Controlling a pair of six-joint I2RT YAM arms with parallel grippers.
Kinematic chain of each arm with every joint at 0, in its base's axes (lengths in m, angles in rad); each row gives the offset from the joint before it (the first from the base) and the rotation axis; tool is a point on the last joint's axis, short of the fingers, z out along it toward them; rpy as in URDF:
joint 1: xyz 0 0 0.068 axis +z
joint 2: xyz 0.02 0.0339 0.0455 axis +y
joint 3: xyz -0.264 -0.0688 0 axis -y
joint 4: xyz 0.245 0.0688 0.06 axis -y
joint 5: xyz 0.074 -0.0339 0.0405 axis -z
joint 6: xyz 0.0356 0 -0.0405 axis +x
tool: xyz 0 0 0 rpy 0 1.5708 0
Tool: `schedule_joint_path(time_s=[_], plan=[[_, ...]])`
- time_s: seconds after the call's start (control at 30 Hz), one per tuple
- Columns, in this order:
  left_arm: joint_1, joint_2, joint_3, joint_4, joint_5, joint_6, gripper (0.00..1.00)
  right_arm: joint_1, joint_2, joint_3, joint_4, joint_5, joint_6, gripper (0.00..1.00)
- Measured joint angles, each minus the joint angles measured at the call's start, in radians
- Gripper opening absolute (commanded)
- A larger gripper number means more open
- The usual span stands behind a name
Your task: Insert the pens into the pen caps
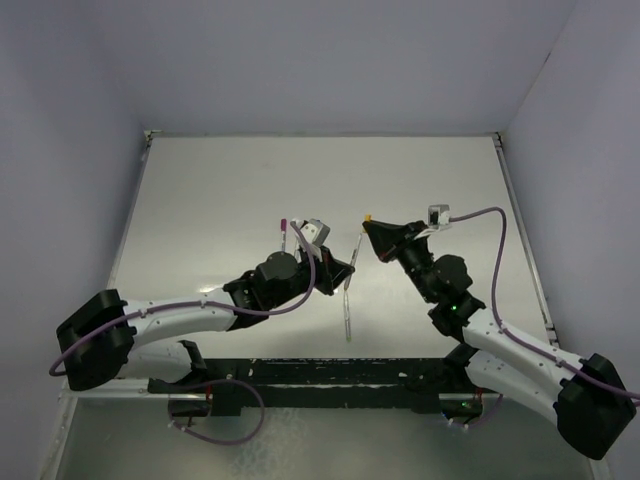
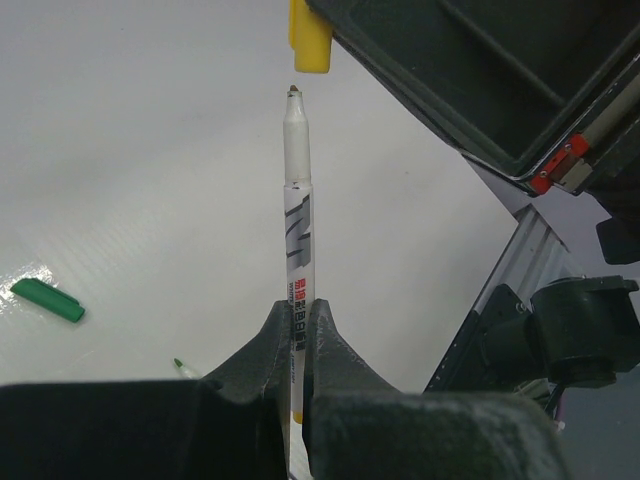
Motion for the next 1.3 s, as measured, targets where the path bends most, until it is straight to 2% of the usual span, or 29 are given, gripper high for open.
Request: schedule_joint_path(time_s=[0.33, 1.3], plan=[[0.0, 0.019, 0.0, 0.013, 0.0, 0.0, 0.0, 0.0, 0.006, -0.01, 0.076, 0.0, 0.039, 0.0], [0.0, 0.024, 0.0, 0.013, -0.002, 0.003, 0.0, 0.0, 0.047, -0.03, 0.103, 0.0, 0.049, 0.0]])
